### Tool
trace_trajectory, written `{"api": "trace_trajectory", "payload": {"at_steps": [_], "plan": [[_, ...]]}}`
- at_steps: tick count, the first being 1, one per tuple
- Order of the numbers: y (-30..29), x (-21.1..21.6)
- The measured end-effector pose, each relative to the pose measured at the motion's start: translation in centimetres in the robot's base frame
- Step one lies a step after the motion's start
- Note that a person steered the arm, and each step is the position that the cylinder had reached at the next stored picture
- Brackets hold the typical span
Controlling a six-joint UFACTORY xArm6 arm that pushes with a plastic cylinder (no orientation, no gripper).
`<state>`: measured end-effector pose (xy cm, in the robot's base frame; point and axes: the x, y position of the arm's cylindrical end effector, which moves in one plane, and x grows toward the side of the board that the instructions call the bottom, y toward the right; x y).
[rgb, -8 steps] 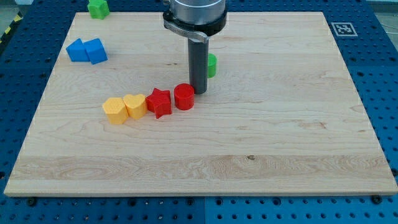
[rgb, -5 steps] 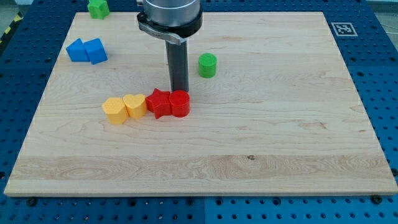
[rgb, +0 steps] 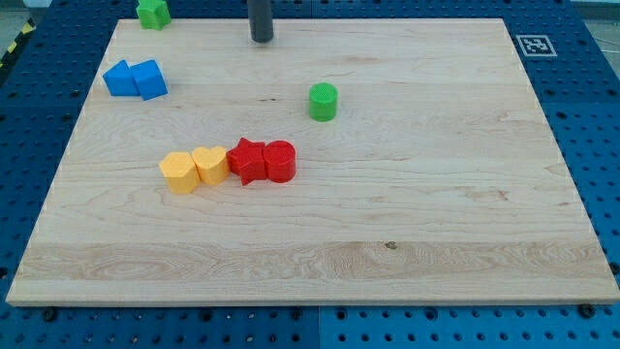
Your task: Move your arm to the top left of the board
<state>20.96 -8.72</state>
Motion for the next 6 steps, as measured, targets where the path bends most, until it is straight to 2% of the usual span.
{"api": "trace_trajectory", "payload": {"at_steps": [1, 4, 6], "plan": [[-1.8, -1.8], [-7.5, -1.8], [-8.1, -1.8]]}}
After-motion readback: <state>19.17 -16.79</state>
